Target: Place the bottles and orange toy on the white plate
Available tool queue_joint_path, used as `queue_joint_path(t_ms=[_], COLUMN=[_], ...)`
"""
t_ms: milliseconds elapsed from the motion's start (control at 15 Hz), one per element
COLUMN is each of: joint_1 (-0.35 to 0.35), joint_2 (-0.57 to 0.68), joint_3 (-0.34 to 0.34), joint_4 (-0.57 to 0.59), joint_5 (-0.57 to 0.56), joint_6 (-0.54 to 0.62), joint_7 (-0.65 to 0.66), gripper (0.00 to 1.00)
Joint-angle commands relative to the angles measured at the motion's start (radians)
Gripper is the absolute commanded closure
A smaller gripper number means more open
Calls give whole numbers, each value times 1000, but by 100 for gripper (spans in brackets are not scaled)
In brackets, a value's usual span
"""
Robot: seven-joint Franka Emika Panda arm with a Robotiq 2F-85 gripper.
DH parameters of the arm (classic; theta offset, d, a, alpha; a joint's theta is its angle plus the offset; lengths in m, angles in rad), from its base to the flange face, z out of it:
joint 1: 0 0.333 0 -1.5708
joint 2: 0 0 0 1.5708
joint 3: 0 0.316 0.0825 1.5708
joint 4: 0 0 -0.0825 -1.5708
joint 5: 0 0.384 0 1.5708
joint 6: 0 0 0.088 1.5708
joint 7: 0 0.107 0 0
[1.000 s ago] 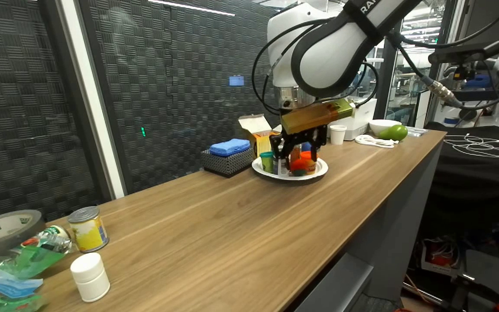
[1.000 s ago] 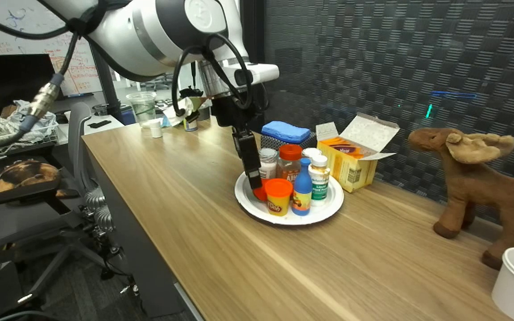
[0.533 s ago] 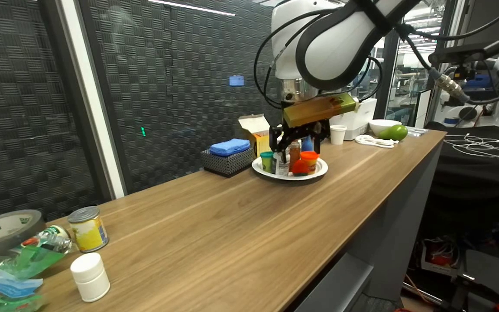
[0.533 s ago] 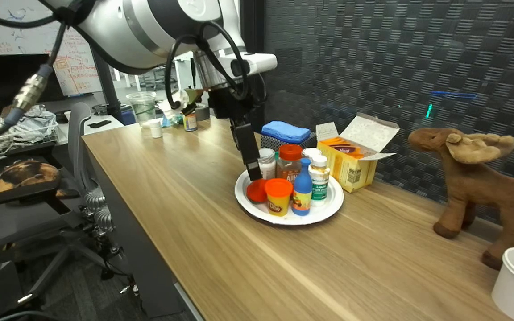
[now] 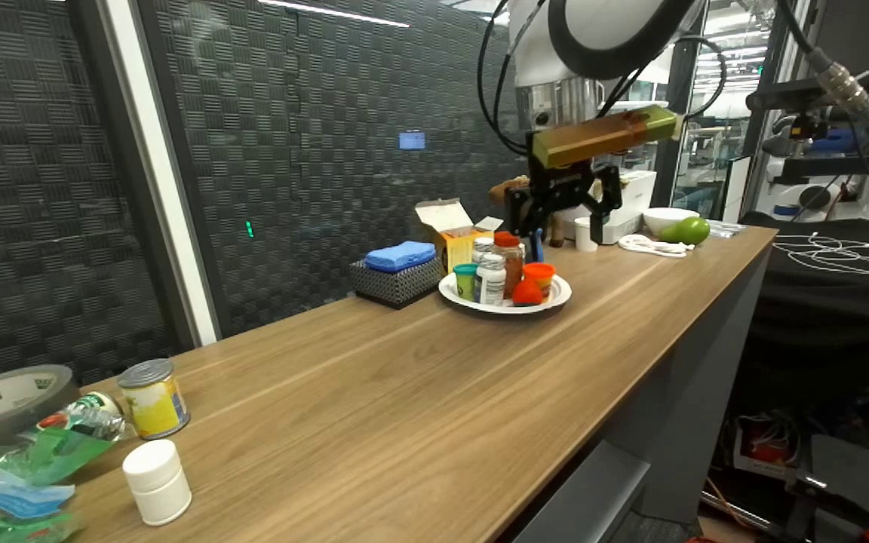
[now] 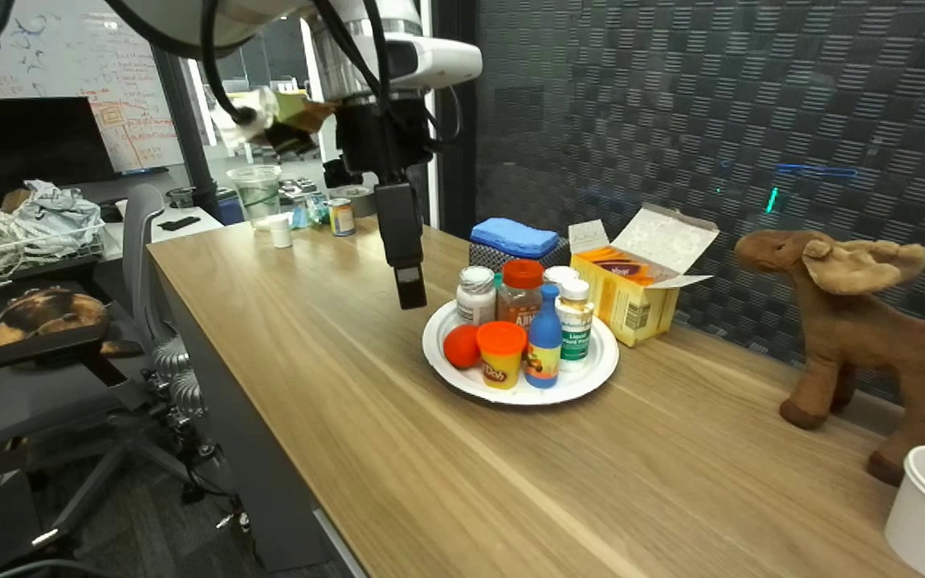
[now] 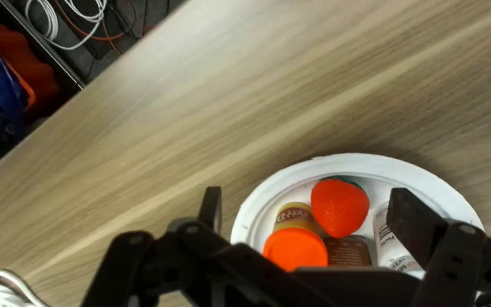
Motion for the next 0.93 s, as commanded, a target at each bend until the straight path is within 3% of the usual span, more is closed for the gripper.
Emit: queue_joint_path(t_ms=[0,200,400,600,667,867], joint_1=[-36,-51,-57,-55,-67,-66], joint_2=[-120,-195,-290,-372,-311,-361], joint_3=[21,27,45,45,54,54], joint_4=[13,54,66,60,70,62], joint_5=[99,102,57,72,73,74], joint_6=[-214,-409,-522,-557,-536,-549], joint_7=[-185,-347,-457,-571,-503,-552], gripper=[0,0,0,0,0,0])
